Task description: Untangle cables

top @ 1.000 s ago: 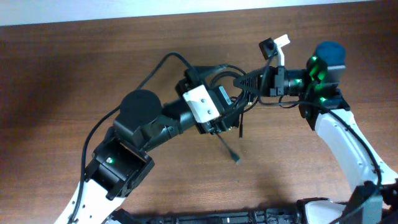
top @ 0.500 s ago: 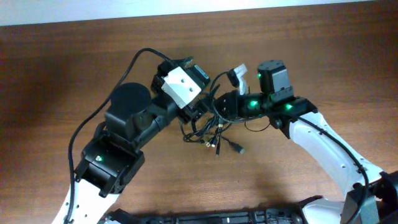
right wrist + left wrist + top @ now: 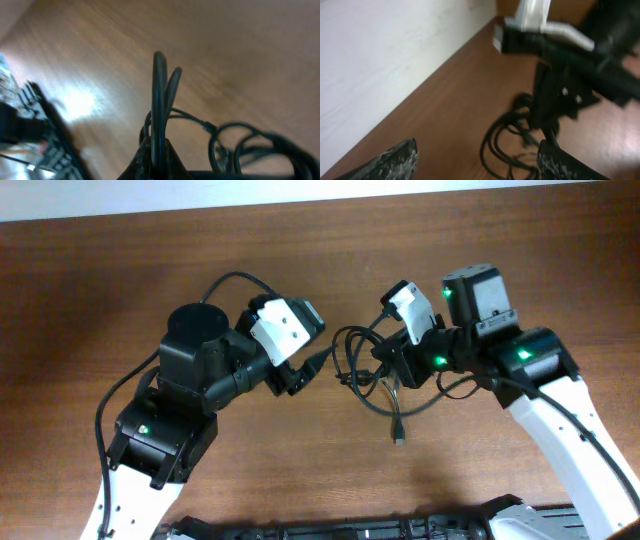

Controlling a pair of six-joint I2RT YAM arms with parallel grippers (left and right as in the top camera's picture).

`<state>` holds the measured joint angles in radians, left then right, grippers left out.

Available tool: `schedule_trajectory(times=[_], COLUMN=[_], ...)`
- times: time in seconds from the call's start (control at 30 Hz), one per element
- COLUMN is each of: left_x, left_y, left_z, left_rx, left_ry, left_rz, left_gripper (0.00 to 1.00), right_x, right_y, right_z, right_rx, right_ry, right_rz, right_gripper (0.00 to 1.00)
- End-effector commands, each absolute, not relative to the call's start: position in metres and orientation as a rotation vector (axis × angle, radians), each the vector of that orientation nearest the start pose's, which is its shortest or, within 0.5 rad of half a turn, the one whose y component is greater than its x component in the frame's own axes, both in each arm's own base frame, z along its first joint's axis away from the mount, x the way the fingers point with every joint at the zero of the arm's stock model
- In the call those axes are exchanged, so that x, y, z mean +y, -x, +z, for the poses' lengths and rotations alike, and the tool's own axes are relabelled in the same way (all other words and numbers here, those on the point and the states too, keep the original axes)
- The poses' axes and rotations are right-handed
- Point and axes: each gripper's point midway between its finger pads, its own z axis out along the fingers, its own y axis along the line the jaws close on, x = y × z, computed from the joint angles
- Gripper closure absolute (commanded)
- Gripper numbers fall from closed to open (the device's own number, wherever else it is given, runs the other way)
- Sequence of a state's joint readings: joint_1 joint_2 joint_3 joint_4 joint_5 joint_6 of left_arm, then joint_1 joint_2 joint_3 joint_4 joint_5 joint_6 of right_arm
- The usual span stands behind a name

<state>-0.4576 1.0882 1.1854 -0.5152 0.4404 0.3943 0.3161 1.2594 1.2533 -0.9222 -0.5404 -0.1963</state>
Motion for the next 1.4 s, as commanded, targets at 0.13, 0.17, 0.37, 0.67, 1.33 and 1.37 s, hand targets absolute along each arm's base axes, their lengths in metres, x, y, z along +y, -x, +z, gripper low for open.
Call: schedule_trajectory(times=[0.13,0.17,0.37,0.67,1.33,1.37], left_x=[-0.227,-0.227,-0.247,-0.263,-0.272,-0.272], left_y=[-0.248,-0.247,-0.203,-0.18,-0.227,-0.227], left_z=[0.332,0.33,0.344,0.345,0.355,0.353], left_rx=[1.545,1.554,1.305,1.234,1.204,1.212], left_ry=[-1.289,-1.292,-1.467,-1.532,-1.454,-1.457], left_rz=[-0.526,-0.531,-0.753,-0.836,-0.611,-0.615], left_gripper=[0.23,0.22,0.23,0.34,0.37,0.36], right_x=[0.178,0.177,0.189,0.202,0.209,0.209], right_y=[-0.261,-0.258,-0.235,-0.219,-0.207,-0.207], right_z=[0.289,0.293,0.315,0.326,0.335,0.335], right_rx=[1.939,1.896,1.66,1.523,1.455,1.454], right_ry=[1.21,1.242,1.4,1.464,1.476,1.477], right_rz=[0.49,0.466,0.494,0.604,0.695,0.694], right_gripper=[0.96,0.96,0.96,0.96,0.96,0.96])
